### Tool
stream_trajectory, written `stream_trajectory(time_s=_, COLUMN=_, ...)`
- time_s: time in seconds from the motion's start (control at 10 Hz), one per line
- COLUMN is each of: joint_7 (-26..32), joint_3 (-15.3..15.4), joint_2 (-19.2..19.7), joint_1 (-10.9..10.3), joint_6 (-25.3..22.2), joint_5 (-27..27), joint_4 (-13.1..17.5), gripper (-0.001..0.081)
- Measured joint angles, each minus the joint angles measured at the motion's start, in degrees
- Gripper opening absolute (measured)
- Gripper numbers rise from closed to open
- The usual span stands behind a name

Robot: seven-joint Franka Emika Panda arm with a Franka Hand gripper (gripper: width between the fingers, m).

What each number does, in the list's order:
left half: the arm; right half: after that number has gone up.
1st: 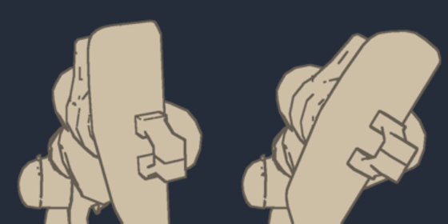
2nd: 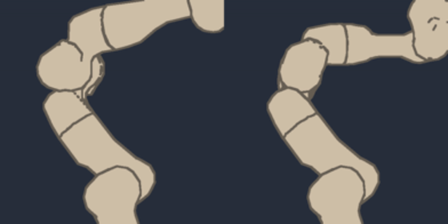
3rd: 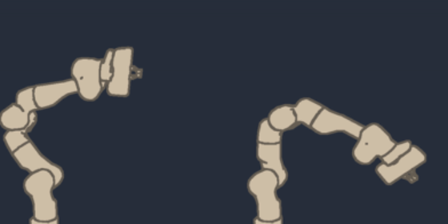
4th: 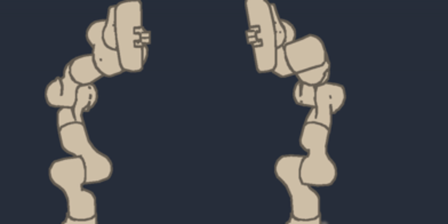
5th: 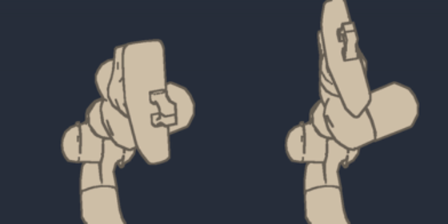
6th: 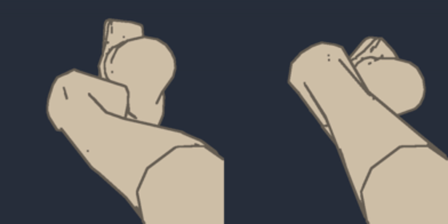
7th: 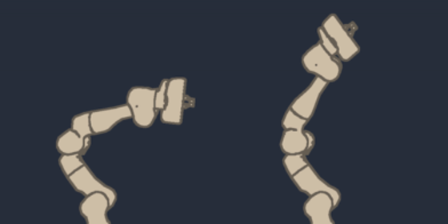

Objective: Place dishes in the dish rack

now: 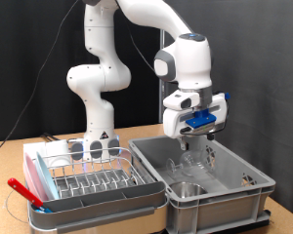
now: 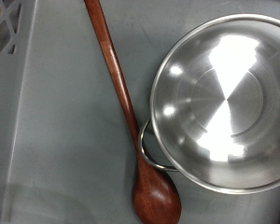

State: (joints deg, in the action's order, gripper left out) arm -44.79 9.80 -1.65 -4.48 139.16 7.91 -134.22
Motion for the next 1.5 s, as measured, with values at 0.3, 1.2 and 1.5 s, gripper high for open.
stream_trajectory(time_s=0.3, joint_7=-10.9, joint_3=0.4, joint_2=0.9, joint_1=0.0, joint_6=6.5, joint_5=-4.5, joint_4=-2.6, gripper=0.0811)
stream_trajectory(time_s=1.2, joint_7=-25.1, joint_3=0.6, joint_2=15.0, joint_1=-0.2, joint_6=16.0, joint_5=-18.8, joint_4=-2.5, gripper=0.0811)
stream_trajectory(time_s=1.5, joint_7=-26.6, joint_3=0.5, joint_2=18.7, joint_1=-0.6, joint_6=17.5, joint_5=-21.1, joint_4=-1.0, gripper=0.0811)
